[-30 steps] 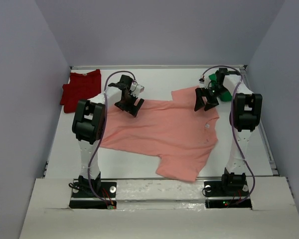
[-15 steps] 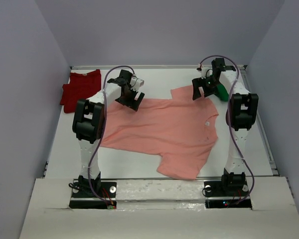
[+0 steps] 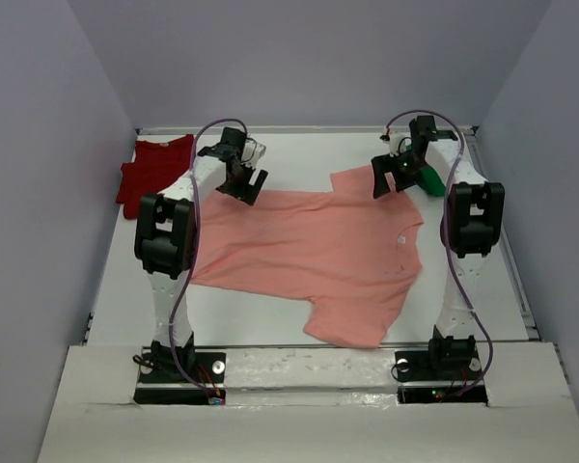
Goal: Fold and stack the t-shirts
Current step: Flatten out the tshirt
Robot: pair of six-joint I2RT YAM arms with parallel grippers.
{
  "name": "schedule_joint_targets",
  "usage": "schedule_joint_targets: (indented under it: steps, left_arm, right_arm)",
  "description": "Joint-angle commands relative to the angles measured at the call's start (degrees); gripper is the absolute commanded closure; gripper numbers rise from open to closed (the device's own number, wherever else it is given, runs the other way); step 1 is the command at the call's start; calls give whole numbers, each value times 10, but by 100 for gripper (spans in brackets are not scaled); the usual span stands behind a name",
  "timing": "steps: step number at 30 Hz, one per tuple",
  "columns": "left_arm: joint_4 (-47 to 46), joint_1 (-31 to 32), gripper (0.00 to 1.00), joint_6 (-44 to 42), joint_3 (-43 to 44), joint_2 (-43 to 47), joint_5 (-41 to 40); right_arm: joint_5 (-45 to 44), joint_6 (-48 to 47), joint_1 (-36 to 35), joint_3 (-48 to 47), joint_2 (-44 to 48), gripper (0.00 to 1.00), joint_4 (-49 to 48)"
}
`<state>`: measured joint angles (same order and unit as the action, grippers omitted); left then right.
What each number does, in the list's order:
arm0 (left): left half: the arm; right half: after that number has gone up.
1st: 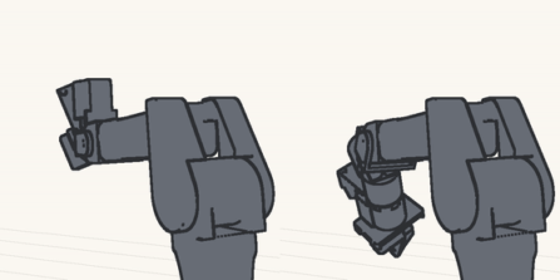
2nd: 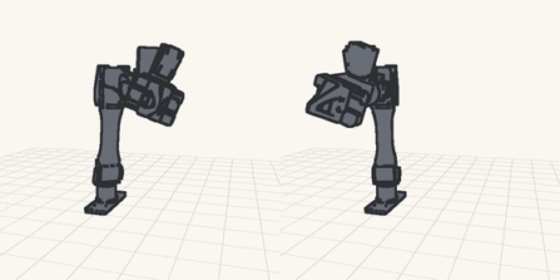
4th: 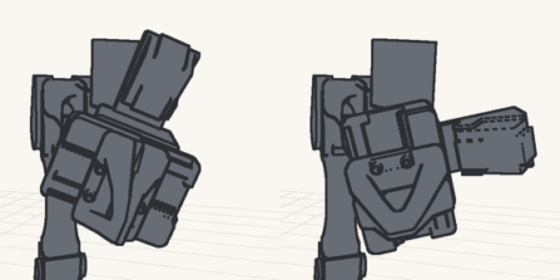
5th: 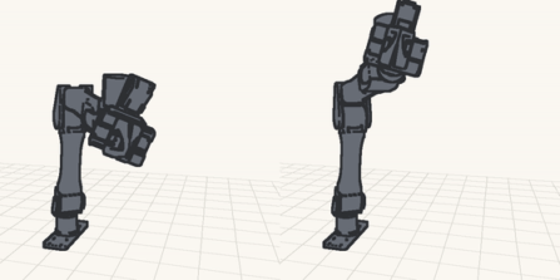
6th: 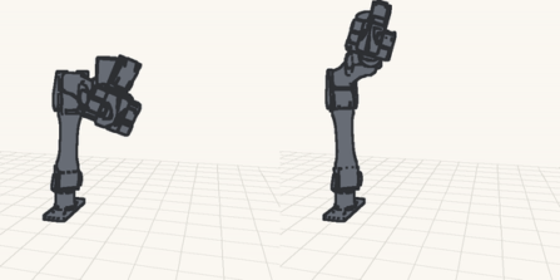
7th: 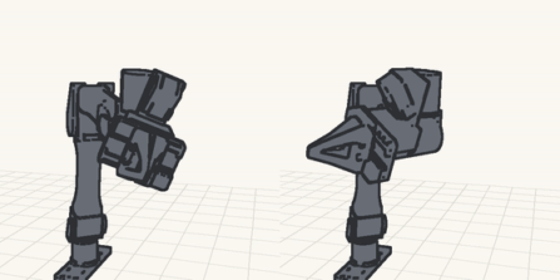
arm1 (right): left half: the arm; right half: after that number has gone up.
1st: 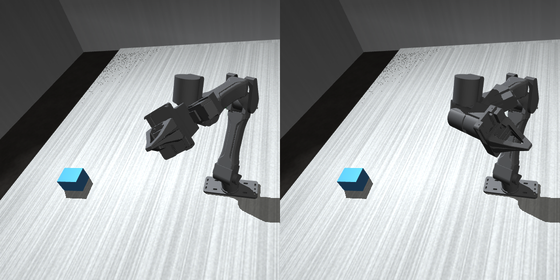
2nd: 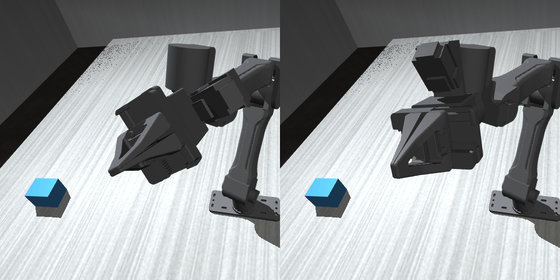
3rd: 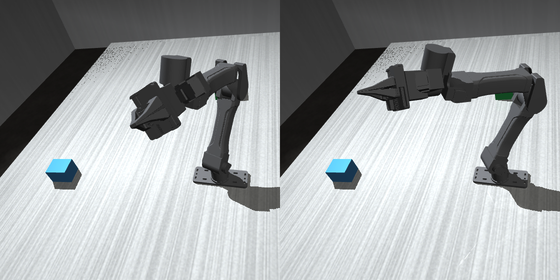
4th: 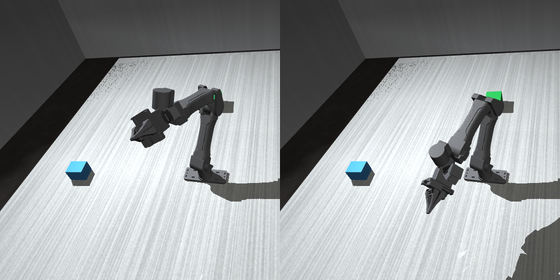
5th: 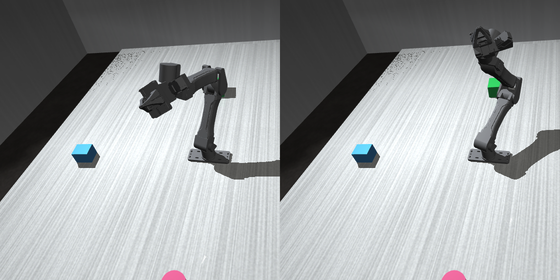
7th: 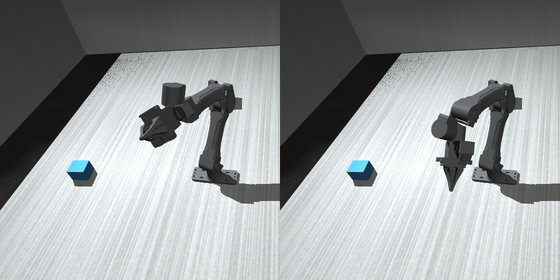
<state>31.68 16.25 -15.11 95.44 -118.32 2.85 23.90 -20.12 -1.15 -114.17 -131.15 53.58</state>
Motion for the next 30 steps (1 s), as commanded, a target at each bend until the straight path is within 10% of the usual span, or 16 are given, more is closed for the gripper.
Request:
schedule_joint_targets:
  steps: [1,14,30]
  left_arm:
    - [2,-40,1,0,-29,56,-37]
    - [-53,-89,1,-16,-132,47,-41]
    - [-82,-92,1,-18,-38,-52,-50]
  right_arm:
    - [25,-14,-6,38,89,0,-3]
    - [9,-20,-11,127,85,0,-41]
    - [-219,-26,-31,48,-11,0,-122]
